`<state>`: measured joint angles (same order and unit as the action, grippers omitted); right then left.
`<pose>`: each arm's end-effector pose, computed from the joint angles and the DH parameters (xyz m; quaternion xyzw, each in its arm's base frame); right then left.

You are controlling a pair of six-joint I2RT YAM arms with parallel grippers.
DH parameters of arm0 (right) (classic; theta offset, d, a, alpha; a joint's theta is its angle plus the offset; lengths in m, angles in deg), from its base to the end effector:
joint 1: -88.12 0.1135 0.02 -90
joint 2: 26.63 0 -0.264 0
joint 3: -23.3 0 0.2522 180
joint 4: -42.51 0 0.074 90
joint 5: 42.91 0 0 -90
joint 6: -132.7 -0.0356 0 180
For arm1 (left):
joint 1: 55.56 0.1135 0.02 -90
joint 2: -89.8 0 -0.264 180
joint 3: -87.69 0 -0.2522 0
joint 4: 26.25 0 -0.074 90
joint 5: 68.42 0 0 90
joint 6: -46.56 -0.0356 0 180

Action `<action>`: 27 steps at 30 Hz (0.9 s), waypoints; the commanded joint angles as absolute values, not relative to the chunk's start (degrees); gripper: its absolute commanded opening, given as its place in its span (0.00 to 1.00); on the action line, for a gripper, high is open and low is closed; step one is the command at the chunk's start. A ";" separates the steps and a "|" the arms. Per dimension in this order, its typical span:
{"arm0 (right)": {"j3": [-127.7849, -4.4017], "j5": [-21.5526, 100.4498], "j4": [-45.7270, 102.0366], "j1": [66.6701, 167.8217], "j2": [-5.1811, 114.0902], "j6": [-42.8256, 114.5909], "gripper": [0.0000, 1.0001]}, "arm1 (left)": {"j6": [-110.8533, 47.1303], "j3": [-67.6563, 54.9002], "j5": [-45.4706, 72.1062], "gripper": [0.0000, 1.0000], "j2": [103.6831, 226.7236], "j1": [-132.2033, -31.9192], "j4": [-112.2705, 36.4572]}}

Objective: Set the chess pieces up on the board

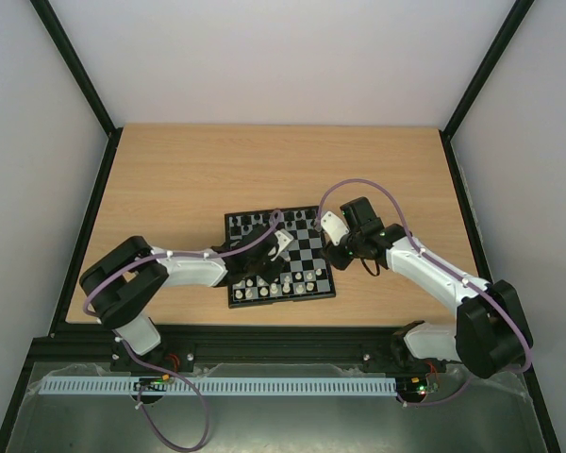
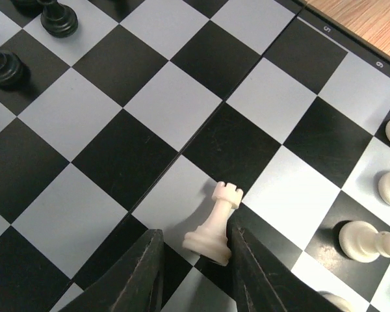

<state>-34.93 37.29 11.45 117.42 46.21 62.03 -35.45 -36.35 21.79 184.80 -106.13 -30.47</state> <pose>0.2258 0.1337 0.2241 -0.4093 0.8276 0.1115 0.3676 0.2025 -0.2461 0.1425 0.3326 0.8556 -0.1925 0.3468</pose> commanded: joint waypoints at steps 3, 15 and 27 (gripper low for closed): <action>-34.48 36.77 8.52 117.30 47.56 62.78 0.44 | -35.41 -38.04 20.77 0.30 184.69 -106.29 -31.54; -34.49 36.94 8.53 117.30 47.99 62.82 0.44 | -36.89 -37.80 19.69 0.27 186.02 -106.35 -30.19; -34.58 36.92 8.41 117.27 48.31 62.77 0.48 | -37.44 -36.56 20.15 0.20 187.31 -106.35 -30.80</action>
